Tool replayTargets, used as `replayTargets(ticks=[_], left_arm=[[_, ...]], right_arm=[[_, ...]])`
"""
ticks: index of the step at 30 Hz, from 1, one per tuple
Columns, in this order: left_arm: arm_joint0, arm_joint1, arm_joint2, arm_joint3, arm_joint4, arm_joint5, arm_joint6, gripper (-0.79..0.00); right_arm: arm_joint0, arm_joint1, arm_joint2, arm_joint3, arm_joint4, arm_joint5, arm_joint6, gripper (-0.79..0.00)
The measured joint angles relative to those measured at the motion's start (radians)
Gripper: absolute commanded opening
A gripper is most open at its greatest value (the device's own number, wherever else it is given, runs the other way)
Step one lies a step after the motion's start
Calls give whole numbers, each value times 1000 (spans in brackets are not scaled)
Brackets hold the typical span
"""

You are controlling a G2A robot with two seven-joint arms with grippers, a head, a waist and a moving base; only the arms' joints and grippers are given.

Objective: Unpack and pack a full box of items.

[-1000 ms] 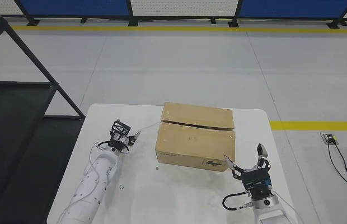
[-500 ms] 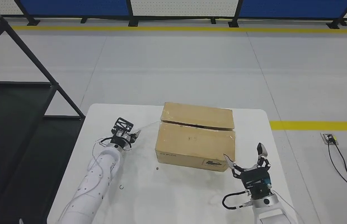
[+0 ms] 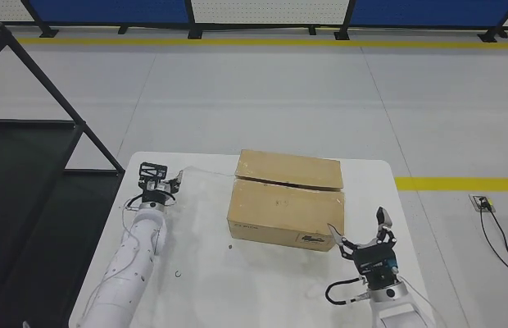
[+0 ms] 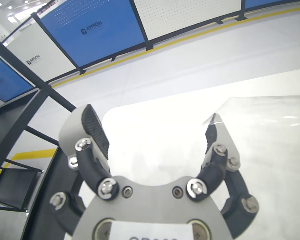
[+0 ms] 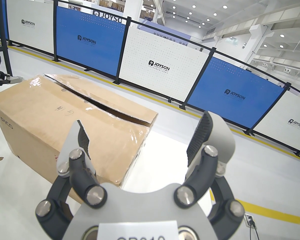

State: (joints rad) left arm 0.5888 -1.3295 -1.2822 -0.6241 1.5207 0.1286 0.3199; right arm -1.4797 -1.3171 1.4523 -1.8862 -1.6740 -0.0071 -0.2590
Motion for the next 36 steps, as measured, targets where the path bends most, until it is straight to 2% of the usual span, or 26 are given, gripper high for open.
replayTargets(ticks=[12, 22, 28, 36], left_arm=[[50, 19, -64, -33, -23, 83, -22, 0], [62, 19, -113, -43, -109, 136, -58, 0], [73, 22, -125, -66, -145, 52, -70, 0], [72, 22, -125, -65, -144, 62, -70, 0]], right_arm=[[20, 2, -3, 3, -5, -16, 5, 0], [39, 3, -8, 11, -9, -26, 19, 0], [39, 3, -6, 11, -8, -25, 18, 0], [42, 4, -8, 13, -7, -26, 18, 0]])
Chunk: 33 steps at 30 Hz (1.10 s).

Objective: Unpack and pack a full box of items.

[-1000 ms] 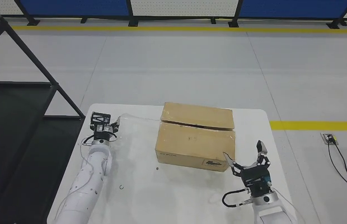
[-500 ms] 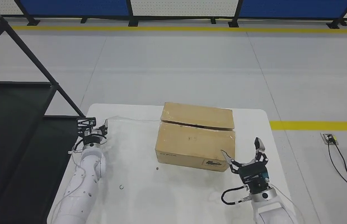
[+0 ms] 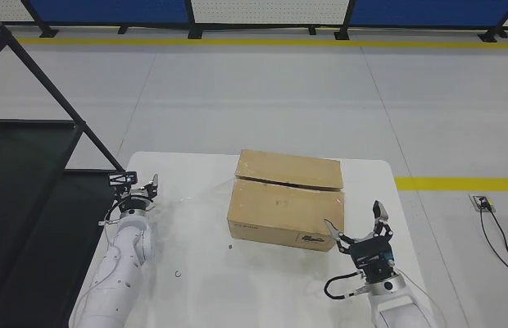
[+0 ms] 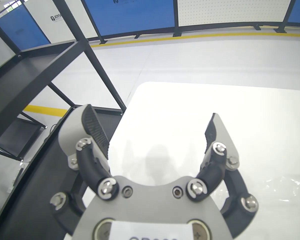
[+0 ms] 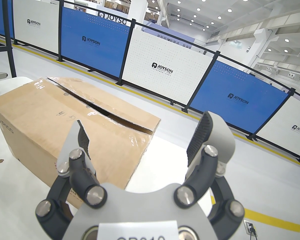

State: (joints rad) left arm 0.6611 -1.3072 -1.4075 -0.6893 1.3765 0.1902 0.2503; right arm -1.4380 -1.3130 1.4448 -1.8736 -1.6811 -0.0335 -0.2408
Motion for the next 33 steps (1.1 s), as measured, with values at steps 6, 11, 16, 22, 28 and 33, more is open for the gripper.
replayTargets(ticks=[6, 11, 16, 22, 28, 33], left_arm=[[79, 16, 19, -111, 72, -154, 26, 0], [130, 36, 48, -193, 189, -329, 22, 0], [112, 46, 85, -204, 262, -503, -7, 0], [45, 29, 154, -145, 287, -530, -47, 0], [-23, -4, 230, -60, 283, -458, -75, 0], [-80, -38, 278, 29, 260, -345, -85, 0]], right_arm=[[-9, 1, 5, -3, 4, 8, -2, 0], [-10, 1, 0, -2, 4, 9, -4, 0], [-16, 1, -1, -2, 3, 10, -10, 0], [-36, 2, 8, -3, 10, 20, -23, 0], [-46, 2, 13, 0, 18, 24, -29, 0], [-38, 1, 18, 10, 31, 50, 20, 0]])
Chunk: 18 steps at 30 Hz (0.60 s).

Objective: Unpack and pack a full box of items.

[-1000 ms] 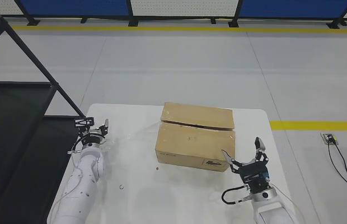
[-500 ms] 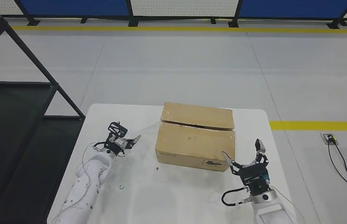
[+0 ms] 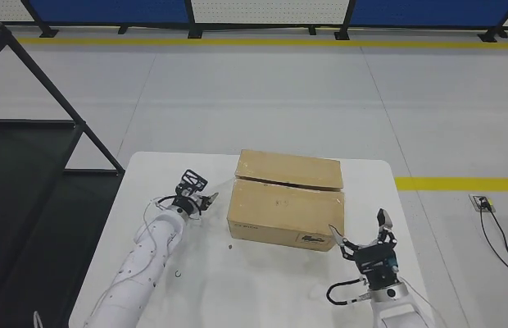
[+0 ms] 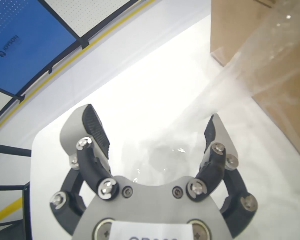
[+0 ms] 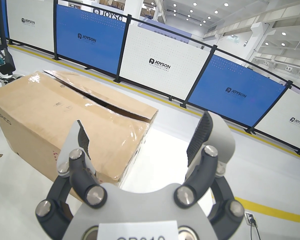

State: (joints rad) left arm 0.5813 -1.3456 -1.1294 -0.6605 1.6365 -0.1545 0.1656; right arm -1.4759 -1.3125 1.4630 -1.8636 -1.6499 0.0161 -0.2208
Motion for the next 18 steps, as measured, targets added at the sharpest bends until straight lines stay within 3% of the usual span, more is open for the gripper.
replayTargets(ticks=[4, 9, 18], left_arm=[[-28, -21, 12, 51, -40, 77, 15, 0], [-58, -40, 8, 107, -96, 170, 25, 0], [-116, -60, -35, 184, -228, 262, 35, 0]], right_arm=[[32, -4, 12, 7, 33, 40, 107, 0], [71, -5, 33, 19, 121, 9, 204, 0], [76, -4, 34, 18, 117, -1, 219, 0]])
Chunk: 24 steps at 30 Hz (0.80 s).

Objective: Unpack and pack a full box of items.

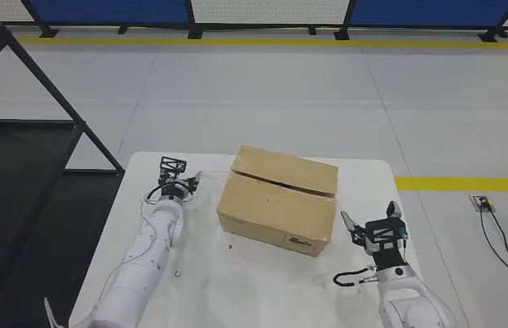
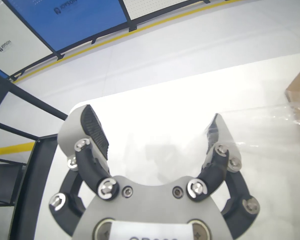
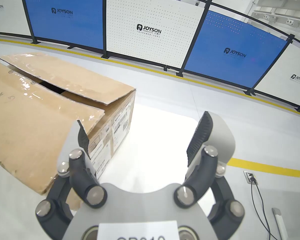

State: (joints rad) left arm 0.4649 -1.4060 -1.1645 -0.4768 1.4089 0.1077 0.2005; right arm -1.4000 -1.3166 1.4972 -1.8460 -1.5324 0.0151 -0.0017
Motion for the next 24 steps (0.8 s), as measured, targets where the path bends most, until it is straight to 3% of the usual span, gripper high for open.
replayTargets(ticks=[8, 13, 24], left_arm=[[-11, -1, -5, 26, -7, -1, 38, 0], [-4, 1, -15, 18, -16, 14, 64, 0], [45, 15, -64, -93, -48, 70, 117, 0]], right_arm=[[-4, 0, -2, -4, -4, -7, -5, 0], [-22, 5, -9, -27, -21, -78, -21, 0], [9, 3, -111, -16, -141, -97, -21, 0]])
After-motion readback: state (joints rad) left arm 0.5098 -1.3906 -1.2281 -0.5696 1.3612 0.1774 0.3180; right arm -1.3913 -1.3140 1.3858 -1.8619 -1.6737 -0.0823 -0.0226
